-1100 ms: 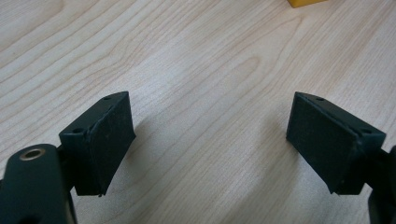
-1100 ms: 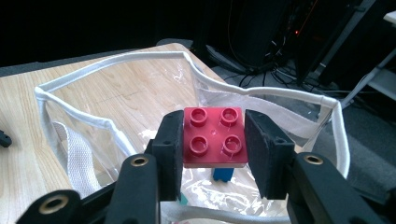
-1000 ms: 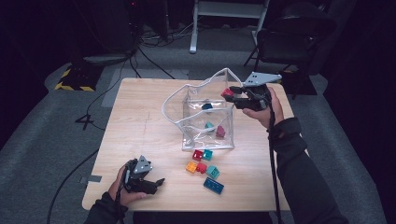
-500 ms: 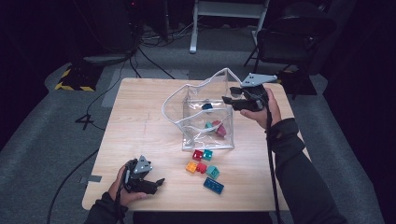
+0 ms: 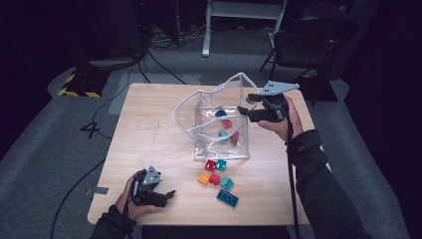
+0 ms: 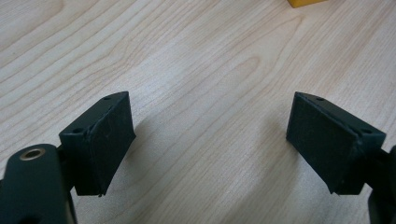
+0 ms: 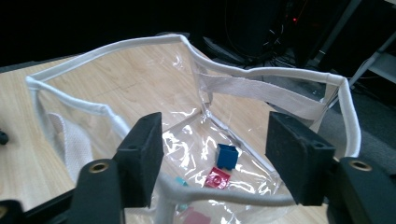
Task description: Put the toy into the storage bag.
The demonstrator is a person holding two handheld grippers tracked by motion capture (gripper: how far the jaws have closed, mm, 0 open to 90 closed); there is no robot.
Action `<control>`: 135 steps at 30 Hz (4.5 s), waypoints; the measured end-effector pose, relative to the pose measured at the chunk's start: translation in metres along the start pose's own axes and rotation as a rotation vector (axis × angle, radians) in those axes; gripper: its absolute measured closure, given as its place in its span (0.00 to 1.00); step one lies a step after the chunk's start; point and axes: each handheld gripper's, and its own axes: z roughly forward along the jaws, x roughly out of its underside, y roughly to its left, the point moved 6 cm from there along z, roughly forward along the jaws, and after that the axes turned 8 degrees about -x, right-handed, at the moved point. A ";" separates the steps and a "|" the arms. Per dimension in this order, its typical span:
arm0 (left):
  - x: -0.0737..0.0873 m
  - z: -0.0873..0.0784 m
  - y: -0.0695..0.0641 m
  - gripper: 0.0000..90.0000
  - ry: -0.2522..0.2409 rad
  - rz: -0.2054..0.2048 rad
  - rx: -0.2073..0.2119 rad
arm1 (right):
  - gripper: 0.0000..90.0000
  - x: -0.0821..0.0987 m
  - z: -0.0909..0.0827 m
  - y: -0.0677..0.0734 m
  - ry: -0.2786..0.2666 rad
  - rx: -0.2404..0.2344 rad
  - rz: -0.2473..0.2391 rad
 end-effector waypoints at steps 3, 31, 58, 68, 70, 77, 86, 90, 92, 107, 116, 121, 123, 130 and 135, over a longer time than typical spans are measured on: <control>0.000 0.000 0.000 0.17 0.001 -0.001 0.001 | 0.35 0.001 -0.005 0.002 -0.008 0.009 -0.001; 0.000 0.000 0.000 0.17 0.000 0.000 0.001 | 0.27 0.047 -0.033 0.041 -0.018 -0.027 -0.050; 0.000 0.000 0.000 0.17 0.001 0.002 0.000 | 0.26 0.118 -0.017 0.121 0.067 -0.177 -0.122; 0.000 0.000 0.000 0.17 0.001 0.000 0.000 | 0.26 0.145 0.008 0.141 0.134 -0.241 -0.107; 0.000 0.000 0.000 0.17 0.000 0.000 0.000 | 0.26 0.150 0.014 0.142 0.155 -0.240 -0.113; 0.000 0.000 0.000 0.17 0.001 -0.001 0.001 | 0.26 0.159 0.025 0.143 0.170 -0.262 -0.084; 0.000 0.000 0.000 0.17 0.001 0.001 0.000 | 0.27 0.162 0.035 0.153 0.184 -0.292 -0.093; 0.000 0.000 0.000 0.17 0.001 -0.001 0.001 | 0.31 0.163 0.039 0.153 0.191 -0.291 -0.093; 0.000 0.000 0.000 0.17 0.001 0.000 0.001 | 0.34 0.164 0.041 0.152 0.186 -0.297 -0.070; 0.000 0.000 0.000 0.17 0.001 0.000 0.001 | 0.53 0.177 0.059 0.139 0.236 -0.243 0.012; 0.000 0.000 0.000 0.17 0.001 0.001 0.001 | 0.66 0.181 0.060 0.133 0.234 -0.252 0.007; 0.000 0.000 0.000 0.17 0.001 -0.001 0.001 | 0.66 0.180 0.056 0.132 0.226 -0.252 -0.004; 0.000 0.000 0.000 0.17 0.001 0.001 0.000 | 0.66 0.178 0.052 0.130 0.209 -0.251 -0.009; 0.000 0.000 0.000 0.17 0.001 0.001 0.001 | 0.66 0.171 0.031 0.114 0.160 -0.218 0.006; 0.000 0.000 0.000 0.17 0.001 0.000 0.001 | 0.66 0.163 0.015 0.105 0.122 -0.212 -0.003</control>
